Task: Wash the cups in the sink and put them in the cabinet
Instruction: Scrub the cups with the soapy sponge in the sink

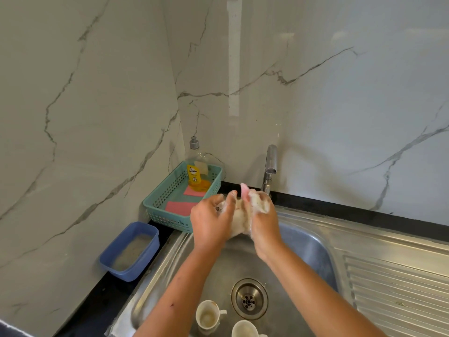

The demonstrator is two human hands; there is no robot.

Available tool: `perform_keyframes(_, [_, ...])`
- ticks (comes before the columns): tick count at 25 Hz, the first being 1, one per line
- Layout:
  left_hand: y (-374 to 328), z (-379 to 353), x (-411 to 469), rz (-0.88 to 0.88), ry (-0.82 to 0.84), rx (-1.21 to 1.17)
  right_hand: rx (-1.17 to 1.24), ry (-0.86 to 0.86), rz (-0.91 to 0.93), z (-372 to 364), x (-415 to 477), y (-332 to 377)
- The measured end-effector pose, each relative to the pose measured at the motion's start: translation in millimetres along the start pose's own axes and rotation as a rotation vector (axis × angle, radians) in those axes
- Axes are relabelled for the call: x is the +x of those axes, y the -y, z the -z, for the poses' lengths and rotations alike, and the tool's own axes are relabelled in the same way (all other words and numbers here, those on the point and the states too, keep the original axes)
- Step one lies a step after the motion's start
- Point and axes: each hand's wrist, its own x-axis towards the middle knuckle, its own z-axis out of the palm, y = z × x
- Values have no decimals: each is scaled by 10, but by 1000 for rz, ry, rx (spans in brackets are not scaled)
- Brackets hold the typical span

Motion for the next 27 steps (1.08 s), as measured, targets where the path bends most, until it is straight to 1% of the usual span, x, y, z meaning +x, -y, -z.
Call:
perform_keyframes(2, [-2, -20, 11, 131, -45, -10, -255, 184, -46, 59, 54, 71])
perform_keyframes(3, [-21, -22, 13, 163, -42, -4, -323, 262, -87, 100, 65, 108])
perform_keyframes(5, [-50, -34, -3, 168, -12, 5, -318, 389, -183, 204, 71, 154])
perform_keyframes(6, [-59, -41, -22, 144, 10, 18, -371, 418, -184, 250, 63, 166])
perform_keyframes(7, [-61, -53, -50, 110, 40, 44, -534, 427, -132, 285, 63, 182])
perform_keyframes(9, [-78, -52, -102, 21, 108, 143, -1064, 392, 60, 288, 72, 201])
perform_keyframes(10, [-87, -44, -110, -21, 138, 187, -1288, 365, 144, 250, 55, 197])
perform_keyframes(11, [-88, -37, -95, -47, 160, 209, -1415, 332, 168, 215, 39, 195])
perform_keyframes(12, [-65, -41, -67, -58, 171, 210, -1456, 295, 184, 192, 23, 196])
perform_keyframes(14, [-28, -38, -12, 12, 153, 103, -1399, 232, 315, 205, 14, 186])
perform_keyframes(15, [-10, -39, 15, 87, 136, -6, -1324, 217, 366, 230, 18, 178])
perform_keyframes(16, [0, -43, 41, 168, 117, -136, -1204, 216, 369, 256, 26, 180])
perform_keyframes(19, [-49, -38, 63, 361, 118, -505, -683, 232, 288, 278, 31, 213])
perform_keyframes(21, [-83, -36, 83, 473, 129, -660, -409, 268, 257, 248, 4, 235])
perform_keyframes(23, [-119, -40, 71, 583, 132, -780, -168, 288, 163, 201, -18, 250])
perform_keyframes(25, [-117, -40, 54, 677, 130, -835, 72, 221, 57, 176, -21, 278])
perform_keyframes(27, [-74, -28, 49, 761, 140, -877, 228, 80, -11, 215, 16, 309])
